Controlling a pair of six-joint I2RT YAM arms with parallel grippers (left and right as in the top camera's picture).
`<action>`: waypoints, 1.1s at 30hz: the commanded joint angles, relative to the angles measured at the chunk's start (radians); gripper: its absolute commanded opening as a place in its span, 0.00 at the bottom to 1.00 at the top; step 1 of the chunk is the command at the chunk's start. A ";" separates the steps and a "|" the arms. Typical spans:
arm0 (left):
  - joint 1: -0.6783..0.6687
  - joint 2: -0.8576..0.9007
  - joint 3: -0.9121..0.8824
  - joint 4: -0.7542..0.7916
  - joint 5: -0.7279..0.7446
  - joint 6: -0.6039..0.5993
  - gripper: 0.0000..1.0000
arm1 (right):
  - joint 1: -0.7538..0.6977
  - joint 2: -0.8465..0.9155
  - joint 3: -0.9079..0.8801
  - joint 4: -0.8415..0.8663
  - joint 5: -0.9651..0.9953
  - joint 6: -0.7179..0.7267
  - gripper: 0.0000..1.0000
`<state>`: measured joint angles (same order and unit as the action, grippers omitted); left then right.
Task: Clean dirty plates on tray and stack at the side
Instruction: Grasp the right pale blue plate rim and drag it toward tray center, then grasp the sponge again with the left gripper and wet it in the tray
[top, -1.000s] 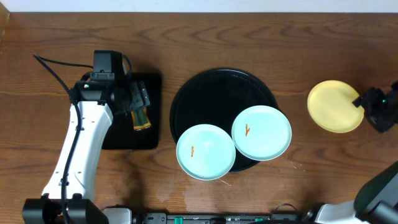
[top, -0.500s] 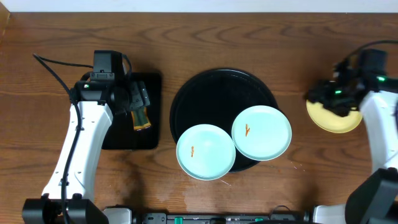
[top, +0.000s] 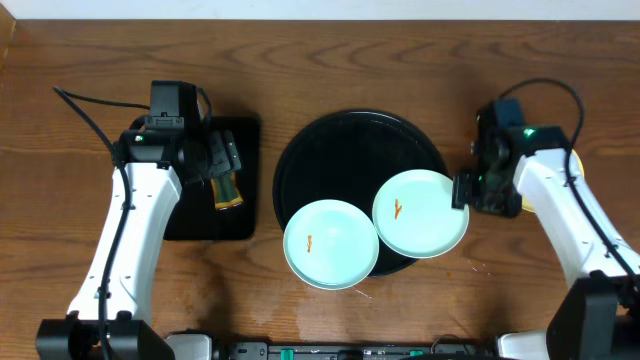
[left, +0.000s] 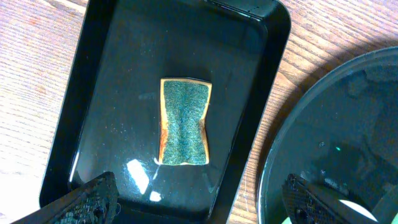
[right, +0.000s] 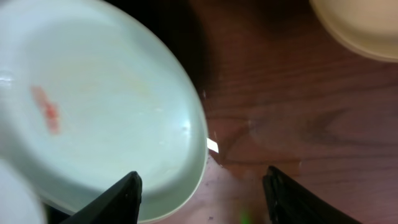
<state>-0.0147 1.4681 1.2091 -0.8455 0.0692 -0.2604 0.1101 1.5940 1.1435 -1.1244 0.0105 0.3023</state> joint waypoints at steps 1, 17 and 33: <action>0.003 0.002 0.019 -0.003 -0.002 0.009 0.86 | 0.005 -0.005 -0.123 0.071 0.048 0.053 0.59; 0.003 0.002 0.019 -0.026 0.000 -0.007 0.86 | 0.021 -0.005 -0.257 0.668 -0.159 -0.151 0.01; 0.003 0.002 0.019 -0.034 0.058 -0.006 0.86 | 0.096 0.110 -0.257 0.852 -0.142 0.079 0.38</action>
<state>-0.0147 1.4681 1.2091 -0.8734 0.1177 -0.2619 0.2020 1.6634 0.8886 -0.2726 -0.1143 0.2794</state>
